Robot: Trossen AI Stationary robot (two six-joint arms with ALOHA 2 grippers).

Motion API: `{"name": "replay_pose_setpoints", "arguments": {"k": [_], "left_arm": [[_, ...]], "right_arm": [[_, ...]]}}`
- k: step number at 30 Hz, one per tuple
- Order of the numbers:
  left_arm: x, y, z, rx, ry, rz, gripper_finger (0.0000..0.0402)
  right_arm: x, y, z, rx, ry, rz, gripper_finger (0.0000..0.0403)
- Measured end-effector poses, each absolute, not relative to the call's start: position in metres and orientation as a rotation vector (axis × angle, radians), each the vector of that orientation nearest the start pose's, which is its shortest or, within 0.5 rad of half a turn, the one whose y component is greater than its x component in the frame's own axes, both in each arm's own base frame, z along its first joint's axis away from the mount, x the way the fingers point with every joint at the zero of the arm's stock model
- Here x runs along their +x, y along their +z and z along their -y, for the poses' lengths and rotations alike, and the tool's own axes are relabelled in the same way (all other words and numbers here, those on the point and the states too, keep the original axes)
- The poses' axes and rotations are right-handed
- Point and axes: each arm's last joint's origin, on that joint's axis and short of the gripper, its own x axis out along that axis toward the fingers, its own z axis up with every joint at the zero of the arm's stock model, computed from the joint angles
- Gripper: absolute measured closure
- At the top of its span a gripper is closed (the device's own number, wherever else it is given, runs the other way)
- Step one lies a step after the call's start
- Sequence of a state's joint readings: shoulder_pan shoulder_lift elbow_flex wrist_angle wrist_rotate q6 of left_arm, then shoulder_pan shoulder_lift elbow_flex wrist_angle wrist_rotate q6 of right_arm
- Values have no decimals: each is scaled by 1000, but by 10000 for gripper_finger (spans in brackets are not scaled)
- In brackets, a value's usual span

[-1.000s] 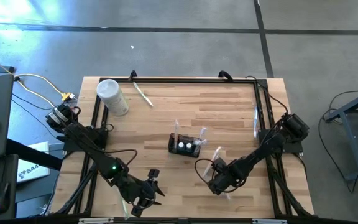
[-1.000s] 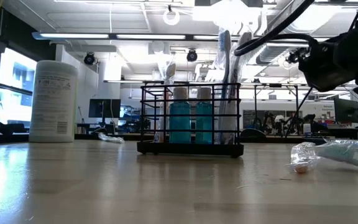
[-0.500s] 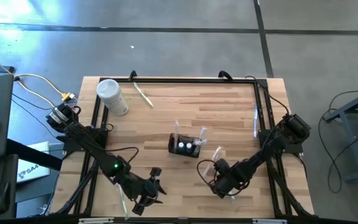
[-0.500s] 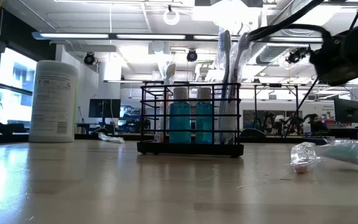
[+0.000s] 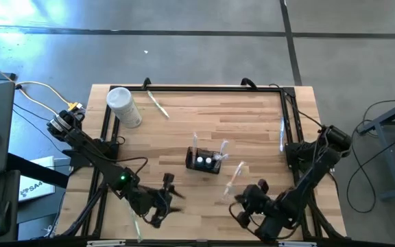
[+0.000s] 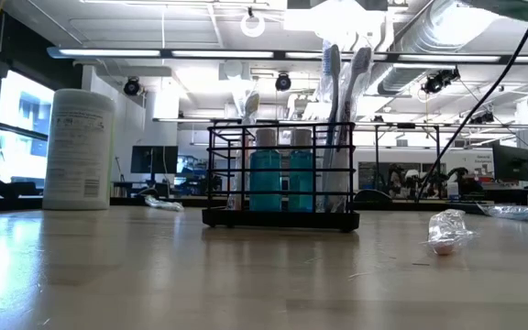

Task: Pick & Place toothbrushing station
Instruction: Put the bottom right green toothbrush into the mesh organizer

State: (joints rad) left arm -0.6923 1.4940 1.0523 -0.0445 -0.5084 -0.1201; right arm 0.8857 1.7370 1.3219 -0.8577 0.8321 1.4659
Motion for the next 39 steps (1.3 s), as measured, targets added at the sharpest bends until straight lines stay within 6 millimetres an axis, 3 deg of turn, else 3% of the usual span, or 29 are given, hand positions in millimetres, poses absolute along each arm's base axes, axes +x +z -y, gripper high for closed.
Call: {"name": "replay_pose_setpoints", "arguments": {"k": [5,14,20,30,39], "left_arm": [[278,278,181,228,-54,-354,136],[304,292,156,82,-231,-216,56],[317,299,148,28,-233,-91,48],[323,297,142,-3,-222,-88,48],[323,296,142,0,-213,-96,48]], "right_arm": [[242,244,-256,147,-411,-480,401],[258,265,-267,-111,-403,-278,401],[271,268,-258,-143,-411,-284,400],[298,266,-240,-151,-402,-317,400],[308,270,-234,-165,-368,-314,400]]}}
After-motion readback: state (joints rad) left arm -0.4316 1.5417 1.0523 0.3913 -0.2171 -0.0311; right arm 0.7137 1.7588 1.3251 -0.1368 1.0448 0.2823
